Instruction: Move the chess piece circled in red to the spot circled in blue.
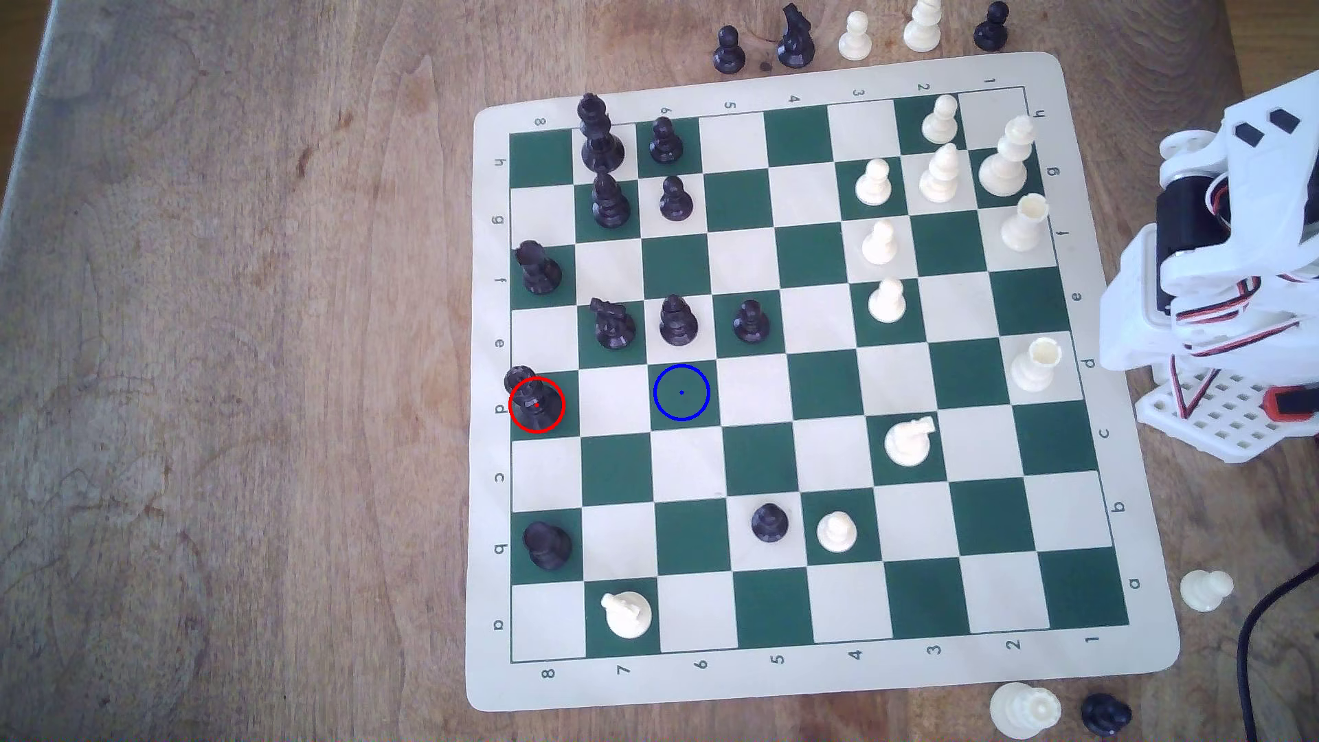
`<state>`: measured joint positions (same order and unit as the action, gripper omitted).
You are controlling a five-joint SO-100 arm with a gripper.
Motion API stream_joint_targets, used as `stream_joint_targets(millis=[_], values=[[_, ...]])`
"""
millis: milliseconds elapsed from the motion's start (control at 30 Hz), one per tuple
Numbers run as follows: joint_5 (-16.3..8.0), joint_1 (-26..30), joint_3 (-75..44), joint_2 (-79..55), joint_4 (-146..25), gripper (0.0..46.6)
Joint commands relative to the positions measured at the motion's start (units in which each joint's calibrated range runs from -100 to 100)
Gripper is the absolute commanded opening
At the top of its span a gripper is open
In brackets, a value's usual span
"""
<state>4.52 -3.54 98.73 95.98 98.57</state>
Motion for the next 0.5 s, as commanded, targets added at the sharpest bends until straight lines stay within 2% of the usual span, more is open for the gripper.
stream_joint_targets(millis=[0, 167, 467], values=[[0.3, 1.0, 1.2, -0.1, -2.5, 0.2], [0.3, 1.0, 1.2, -0.1, -19.1, 0.2], [0.0, 1.1, -2.5, -0.1, -64.5, 0.2]])
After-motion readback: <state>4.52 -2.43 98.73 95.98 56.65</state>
